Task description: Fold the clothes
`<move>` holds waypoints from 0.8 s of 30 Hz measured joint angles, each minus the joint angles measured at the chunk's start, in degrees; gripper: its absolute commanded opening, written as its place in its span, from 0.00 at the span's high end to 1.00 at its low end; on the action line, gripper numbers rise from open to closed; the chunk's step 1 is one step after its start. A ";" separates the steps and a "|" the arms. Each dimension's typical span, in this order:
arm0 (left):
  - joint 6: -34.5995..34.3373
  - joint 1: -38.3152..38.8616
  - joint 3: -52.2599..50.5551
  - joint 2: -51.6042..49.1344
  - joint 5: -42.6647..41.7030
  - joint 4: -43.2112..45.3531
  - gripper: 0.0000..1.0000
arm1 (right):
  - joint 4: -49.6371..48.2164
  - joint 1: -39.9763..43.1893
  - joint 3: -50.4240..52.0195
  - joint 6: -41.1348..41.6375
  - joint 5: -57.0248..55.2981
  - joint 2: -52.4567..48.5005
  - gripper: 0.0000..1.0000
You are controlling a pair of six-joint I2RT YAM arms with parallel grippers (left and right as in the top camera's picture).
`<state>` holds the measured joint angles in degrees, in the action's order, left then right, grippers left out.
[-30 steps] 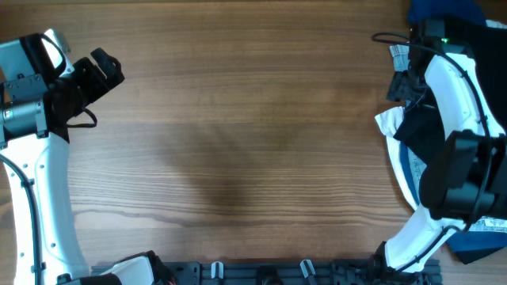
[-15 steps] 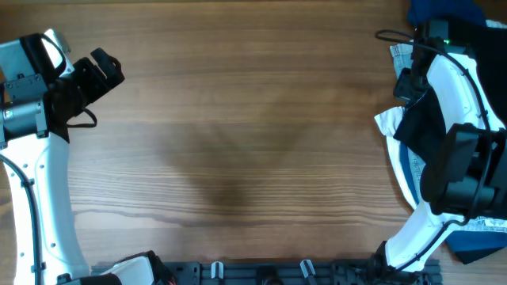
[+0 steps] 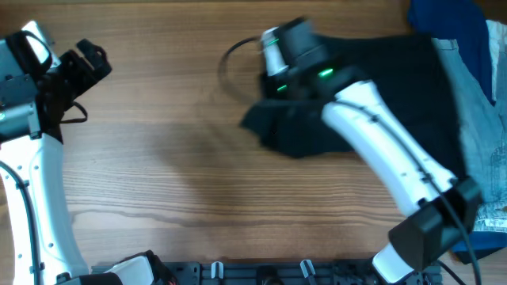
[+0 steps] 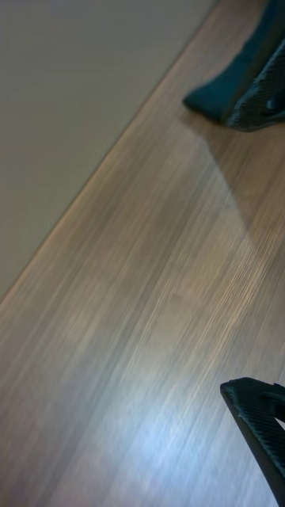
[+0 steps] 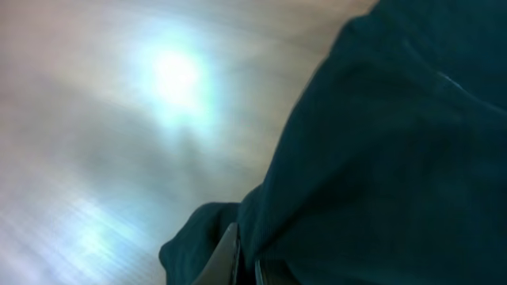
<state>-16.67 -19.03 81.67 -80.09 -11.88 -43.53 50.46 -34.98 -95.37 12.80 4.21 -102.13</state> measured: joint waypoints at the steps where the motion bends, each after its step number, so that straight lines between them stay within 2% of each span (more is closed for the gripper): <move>1: 0.00 -1.22 0.00 0.00 0.04 -0.04 0.00 | -1.11 -3.56 0.00 0.17 0.96 -0.83 0.96; 4: 0.00 -4.07 0.00 0.00 0.04 -0.17 0.00 | -2.34 -11.13 0.00 0.63 2.78 -2.75 0.95; 5: 0.02 -4.72 0.00 0.00 0.02 -0.33 0.00 | -2.34 -13.62 0.00 0.61 3.43 -3.28 0.85; 6: 0.00 -5.25 0.00 0.00 0.04 -0.52 0.00 | -2.36 -15.28 0.00 0.61 3.96 -3.43 0.67; 7: 0.00 -5.55 0.00 0.00 0.04 -0.72 0.00 | -2.45 -16.50 0.00 0.72 4.61 -3.43 0.45; 10: 0.00 -5.62 0.00 0.00 0.02 -1.03 0.00 | -2.60 -15.67 0.00 1.07 5.31 -3.41 0.19; 13: 0.11 -4.48 0.00 0.00 -0.11 -0.74 0.00 | -2.56 -11.98 0.00 2.25 5.86 -2.86 0.08; 16: 1.81 0.98 0.07 -0.85 -1.73 0.74 0.00 | -1.95 -3.19 0.00 3.74 6.16 0.61 0.00; 20: 3.85 10.58 0.11 -5.53 -2.45 3.96 0.00 | 0.94 12.26 -0.04 4.37 5.07 6.91 0.00; 24: 4.92 19.39 0.13 -13.16 -2.82 9.81 0.00 | 5.66 24.39 -0.09 3.85 3.63 8.61 0.00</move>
<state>-11.75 0.36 81.80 -93.25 -14.70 -33.71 56.12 -10.59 -95.46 16.64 7.84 -93.51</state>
